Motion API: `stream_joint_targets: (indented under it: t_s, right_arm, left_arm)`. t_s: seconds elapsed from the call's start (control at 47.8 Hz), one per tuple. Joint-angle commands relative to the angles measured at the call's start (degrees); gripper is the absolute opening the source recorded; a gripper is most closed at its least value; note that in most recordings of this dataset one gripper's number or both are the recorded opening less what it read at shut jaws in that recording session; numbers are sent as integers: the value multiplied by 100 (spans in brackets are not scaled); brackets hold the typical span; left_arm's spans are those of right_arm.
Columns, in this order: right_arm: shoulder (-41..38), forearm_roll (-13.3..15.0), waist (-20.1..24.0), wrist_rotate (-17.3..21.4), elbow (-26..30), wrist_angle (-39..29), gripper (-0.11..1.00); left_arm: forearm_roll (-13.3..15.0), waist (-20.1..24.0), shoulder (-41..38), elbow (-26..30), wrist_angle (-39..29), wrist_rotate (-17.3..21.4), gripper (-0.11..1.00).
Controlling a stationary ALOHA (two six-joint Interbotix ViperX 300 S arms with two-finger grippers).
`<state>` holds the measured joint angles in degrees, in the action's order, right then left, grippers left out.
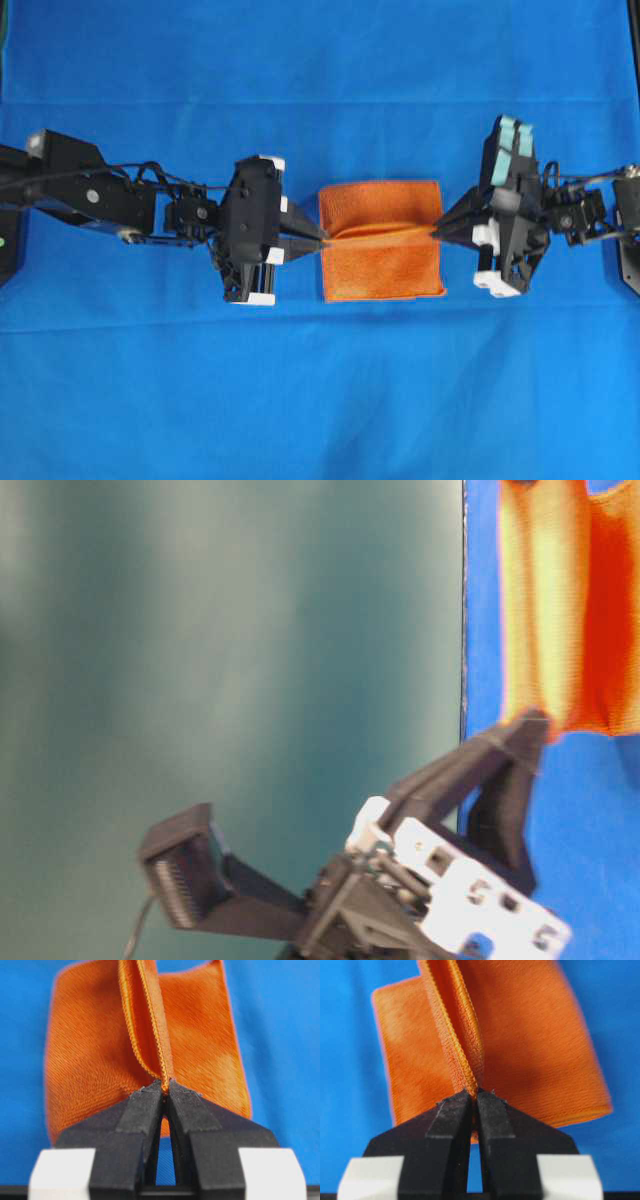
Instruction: Fold the orange towel.
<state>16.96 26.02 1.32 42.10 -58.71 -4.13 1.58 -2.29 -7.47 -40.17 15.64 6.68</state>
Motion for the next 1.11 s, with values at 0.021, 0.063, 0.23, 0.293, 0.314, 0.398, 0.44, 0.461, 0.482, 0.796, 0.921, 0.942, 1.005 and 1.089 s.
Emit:
stream_joint_targets:
  t_s: [0.021,0.063,0.23,0.293,0.314,0.398,0.44,0.461,0.482,0.796,0.921,0.942,1.005,1.089]
  right_arm:
    - [-132,-9,88,88,35,26,3]
    - [-229,-18,123,105,53,44,3]
    - [-624,-18,167,123,123,246,3]
    - [-703,-26,167,123,149,272,3]
    - [-721,-35,167,123,158,272,3]
    - [-738,-35,167,123,176,272,3]
    - [-729,-35,176,123,176,272,3]
    - [-729,-44,176,123,176,272,3]
    - [-738,-44,176,123,185,272,3]
    - [-721,-105,396,123,229,378,13]
    - [-633,-114,519,123,308,272,51]
    - [-598,-105,527,123,316,237,55]
    - [-448,-105,589,123,352,44,59]
    - [-193,-105,650,123,387,-229,56]
  left_arm:
    - [0,-123,-132,62,35,-26,1]
    - [0,-132,-229,79,62,-53,1]
    - [0,-132,-545,114,167,-158,1]
    - [0,-141,-571,123,176,-158,1]
    - [0,-141,-571,123,176,-158,1]
    - [0,-141,-571,114,176,-158,1]
    - [0,-132,-571,114,176,-158,1]
    - [0,-123,-571,123,176,-158,1]
    - [0,-123,-571,114,176,-158,1]
    - [0,-105,-554,123,149,-158,24]
    - [-9,-123,-387,88,-18,-149,59]
    - [-9,-123,-334,79,-70,-149,64]
    - [-9,-132,-132,53,-272,-149,73]
    - [0,-158,290,-18,-580,-114,74]
